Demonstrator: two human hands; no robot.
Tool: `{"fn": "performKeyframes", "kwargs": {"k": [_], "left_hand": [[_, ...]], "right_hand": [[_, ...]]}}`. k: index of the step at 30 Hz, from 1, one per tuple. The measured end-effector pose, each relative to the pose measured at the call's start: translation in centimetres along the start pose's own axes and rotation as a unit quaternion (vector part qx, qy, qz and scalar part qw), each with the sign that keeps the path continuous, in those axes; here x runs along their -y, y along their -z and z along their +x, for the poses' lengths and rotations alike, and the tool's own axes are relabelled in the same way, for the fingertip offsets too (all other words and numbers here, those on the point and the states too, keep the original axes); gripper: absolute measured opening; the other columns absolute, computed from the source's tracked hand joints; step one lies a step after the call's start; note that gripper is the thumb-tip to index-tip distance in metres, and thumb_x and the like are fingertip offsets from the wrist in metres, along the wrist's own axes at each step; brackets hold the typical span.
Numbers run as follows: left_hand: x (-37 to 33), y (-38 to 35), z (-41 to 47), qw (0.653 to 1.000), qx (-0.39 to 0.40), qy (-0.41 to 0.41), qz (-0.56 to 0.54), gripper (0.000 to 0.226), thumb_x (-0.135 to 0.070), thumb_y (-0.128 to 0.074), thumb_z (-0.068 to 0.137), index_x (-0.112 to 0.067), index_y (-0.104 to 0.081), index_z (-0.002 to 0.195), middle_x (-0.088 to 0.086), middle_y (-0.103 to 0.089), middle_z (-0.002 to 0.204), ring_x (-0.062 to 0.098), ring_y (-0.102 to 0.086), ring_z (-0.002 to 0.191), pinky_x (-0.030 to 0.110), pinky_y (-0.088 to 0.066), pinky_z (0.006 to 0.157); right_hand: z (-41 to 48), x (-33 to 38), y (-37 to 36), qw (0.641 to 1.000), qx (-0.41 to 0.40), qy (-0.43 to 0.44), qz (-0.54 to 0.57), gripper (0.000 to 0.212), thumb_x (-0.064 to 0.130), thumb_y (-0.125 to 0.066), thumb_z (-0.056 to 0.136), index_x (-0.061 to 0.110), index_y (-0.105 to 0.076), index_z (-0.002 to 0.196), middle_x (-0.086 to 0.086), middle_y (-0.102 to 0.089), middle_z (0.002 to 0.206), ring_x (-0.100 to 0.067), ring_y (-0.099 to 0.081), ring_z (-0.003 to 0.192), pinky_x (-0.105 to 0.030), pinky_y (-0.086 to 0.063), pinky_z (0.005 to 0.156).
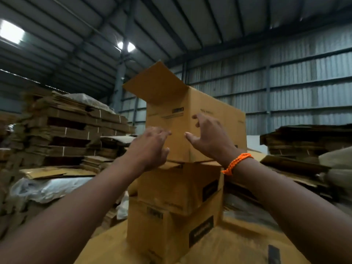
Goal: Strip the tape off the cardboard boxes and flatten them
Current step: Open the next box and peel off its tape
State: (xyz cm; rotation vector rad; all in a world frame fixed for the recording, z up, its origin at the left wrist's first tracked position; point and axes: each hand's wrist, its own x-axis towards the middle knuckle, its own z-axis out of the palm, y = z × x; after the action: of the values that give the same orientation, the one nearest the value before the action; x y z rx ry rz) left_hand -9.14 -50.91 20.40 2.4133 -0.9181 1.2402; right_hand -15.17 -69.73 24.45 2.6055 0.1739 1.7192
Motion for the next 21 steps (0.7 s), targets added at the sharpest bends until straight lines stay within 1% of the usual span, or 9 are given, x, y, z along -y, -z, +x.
{"fn": "performKeyframes", "kwargs": {"k": [6, 8, 10, 12, 14, 15, 17, 19, 21], "left_hand": [[5.6, -0.2, 5.1, 0.998, -0.059, -0.016, 0.015, 0.065, -0.033, -0.061, 0.097, -0.028, -0.032, 0.154, -0.001, -0.036, 0.157, 0.02, -0.033, 0.145, 0.041, -0.041, 0.113], [6.8, 0.4, 6.5, 0.997, -0.076, -0.011, 0.027, 0.065, -0.036, -0.059, 0.098, -0.029, -0.031, 0.156, -0.001, -0.034, 0.159, 0.021, -0.031, 0.147, 0.043, -0.041, 0.113], [7.6, 0.6, 7.6, 0.996, -0.082, -0.005, 0.024, 0.065, -0.04, -0.058, 0.099, -0.03, -0.03, 0.156, -0.002, -0.035, 0.159, 0.021, -0.031, 0.147, 0.044, -0.041, 0.113], [7.5, 0.6, 8.0, 0.996, -0.08, 0.017, -0.029, 0.061, -0.044, -0.055, 0.1, -0.028, -0.034, 0.155, 0.0, -0.039, 0.157, 0.022, -0.037, 0.144, 0.045, -0.041, 0.112], [6.7, 0.7, 7.6, 0.973, -0.071, 0.079, -0.206, 0.053, -0.05, -0.047, 0.103, -0.022, -0.045, 0.148, 0.006, -0.05, 0.149, 0.026, -0.049, 0.134, 0.046, -0.044, 0.109], [6.3, 0.8, 7.2, 0.93, -0.054, 0.126, -0.342, 0.055, -0.057, -0.039, 0.104, -0.021, -0.049, 0.143, 0.011, -0.055, 0.144, 0.029, -0.053, 0.128, 0.048, -0.045, 0.107], [5.6, 1.1, 6.2, 0.772, 0.016, 0.22, -0.596, 0.077, -0.076, -0.024, 0.097, -0.019, -0.049, 0.141, 0.019, -0.056, 0.139, 0.039, -0.055, 0.123, 0.058, -0.047, 0.104], [4.8, 1.4, 4.9, 0.623, 0.086, 0.268, -0.73, 0.102, -0.089, -0.016, 0.086, -0.012, -0.042, 0.148, 0.03, -0.05, 0.142, 0.053, -0.049, 0.128, 0.068, -0.04, 0.106], [3.5, 2.4, 3.7, 0.545, 0.131, 0.277, -0.781, 0.115, -0.095, -0.012, 0.078, -0.012, -0.035, 0.153, 0.034, -0.044, 0.147, 0.059, -0.04, 0.134, 0.075, -0.029, 0.109]], "right_hand": [[14.6, 1.6, -3.6, 0.993, -0.116, 0.004, -0.021, 0.1, 0.033, -0.078, 0.082, 0.013, -0.016, 0.158, -0.011, -0.042, 0.151, -0.033, -0.04, 0.139, -0.055, -0.04, 0.11], [16.7, 1.1, -4.2, 0.997, -0.063, -0.041, -0.024, 0.075, 0.032, -0.076, 0.084, 0.018, -0.039, 0.146, -0.006, -0.057, 0.135, -0.032, -0.051, 0.13, -0.066, -0.029, 0.113], [17.1, 0.1, -4.7, 0.998, -0.05, -0.045, 0.006, 0.019, 0.023, -0.07, 0.088, 0.025, -0.061, 0.105, 0.0, -0.067, 0.102, -0.029, -0.064, 0.106, -0.073, -0.029, 0.109], [16.5, -1.2, -4.6, 0.995, -0.094, -0.021, 0.037, 0.02, 0.012, -0.063, 0.091, 0.027, -0.061, 0.079, 0.003, -0.064, 0.082, -0.024, -0.065, 0.087, -0.068, -0.045, 0.098], [15.3, -2.4, -3.9, 0.991, -0.123, 0.021, 0.045, 0.024, 0.004, -0.059, 0.094, 0.02, -0.068, 0.078, -0.001, -0.062, 0.083, -0.02, -0.061, 0.081, -0.048, -0.056, 0.085], [14.5, -2.6, -3.3, 0.989, -0.136, 0.043, 0.044, 0.021, 0.002, -0.058, 0.095, 0.014, -0.072, 0.084, -0.003, -0.062, 0.088, -0.02, -0.059, 0.084, -0.039, -0.055, 0.082], [12.7, -2.5, -1.8, 0.98, -0.17, 0.069, 0.077, 0.02, 0.001, -0.057, 0.094, 0.01, -0.075, 0.098, -0.002, -0.063, 0.097, -0.021, -0.059, 0.095, -0.032, -0.05, 0.083], [10.9, -1.9, 0.2, 0.967, -0.207, 0.085, 0.123, 0.025, -0.002, -0.057, 0.091, 0.012, -0.074, 0.105, 0.002, -0.062, 0.101, -0.022, -0.058, 0.1, -0.036, -0.051, 0.085], [8.8, -0.7, 2.3, 0.96, -0.219, 0.111, 0.132, 0.024, 0.001, -0.058, 0.091, 0.012, -0.072, 0.106, 0.001, -0.062, 0.103, -0.023, -0.059, 0.099, -0.04, -0.053, 0.082]]}}
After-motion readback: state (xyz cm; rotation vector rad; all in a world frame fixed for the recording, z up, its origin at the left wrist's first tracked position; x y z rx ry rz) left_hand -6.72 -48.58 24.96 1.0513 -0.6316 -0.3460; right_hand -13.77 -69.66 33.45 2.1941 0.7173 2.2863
